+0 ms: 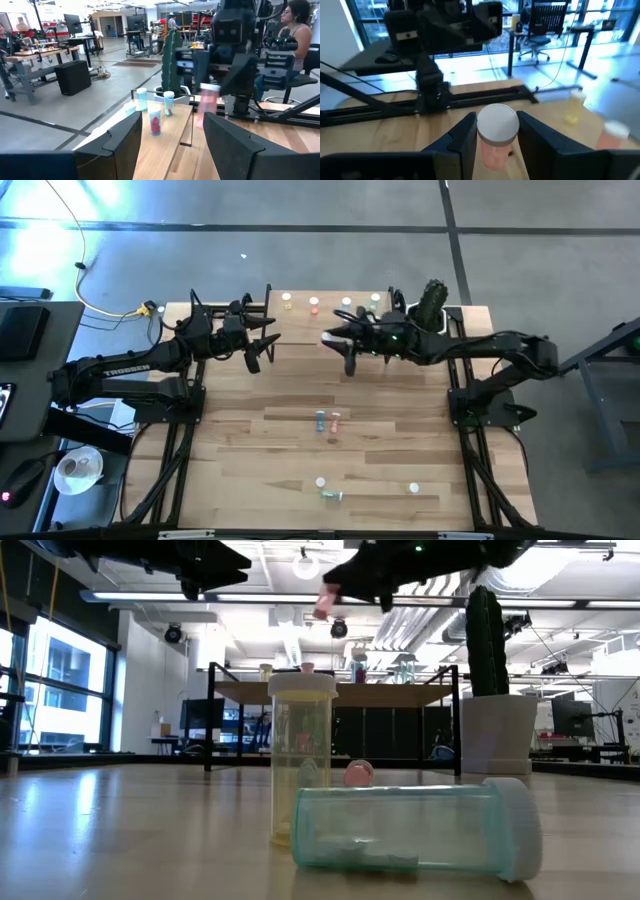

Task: Pick and place medicine bottles onto shelf by color
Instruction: Put the left pink pill bottle on the shelf aligned with the other pink pill bottle

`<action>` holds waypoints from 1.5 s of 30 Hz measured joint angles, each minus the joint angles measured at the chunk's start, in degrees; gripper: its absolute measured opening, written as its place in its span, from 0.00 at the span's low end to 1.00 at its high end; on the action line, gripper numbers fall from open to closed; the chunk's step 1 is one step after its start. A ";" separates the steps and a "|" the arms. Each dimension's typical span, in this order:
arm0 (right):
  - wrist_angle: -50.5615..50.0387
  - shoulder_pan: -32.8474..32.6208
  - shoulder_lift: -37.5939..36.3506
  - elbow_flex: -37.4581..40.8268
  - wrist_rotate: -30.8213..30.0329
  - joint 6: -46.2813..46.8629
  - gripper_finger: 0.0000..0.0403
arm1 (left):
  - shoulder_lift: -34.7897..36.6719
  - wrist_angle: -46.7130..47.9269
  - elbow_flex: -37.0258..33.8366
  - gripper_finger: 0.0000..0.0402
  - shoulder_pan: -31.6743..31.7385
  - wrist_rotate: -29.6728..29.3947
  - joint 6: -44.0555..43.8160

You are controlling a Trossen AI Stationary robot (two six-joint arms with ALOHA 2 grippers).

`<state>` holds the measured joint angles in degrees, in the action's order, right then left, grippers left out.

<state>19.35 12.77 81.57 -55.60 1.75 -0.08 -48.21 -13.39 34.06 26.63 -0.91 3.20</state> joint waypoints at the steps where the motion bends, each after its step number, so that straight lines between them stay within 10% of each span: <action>1: -0.40 0.25 1.17 -1.84 -0.09 -0.73 0.29 | 0.00 -0.06 0.00 0.50 0.02 0.00 0.02; 19: -11.18 5.95 18.20 -18.20 -4.89 -0.26 0.29 | 0.00 -0.11 0.00 0.50 0.02 0.02 1.51; 45: -17.57 7.00 20.51 -19.51 -9.39 -2.91 0.29 | 0.00 -0.11 0.00 0.50 0.00 0.02 1.51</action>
<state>1.78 19.77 102.08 -75.11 -7.64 -2.98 -48.21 -13.50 34.06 26.63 -0.89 4.71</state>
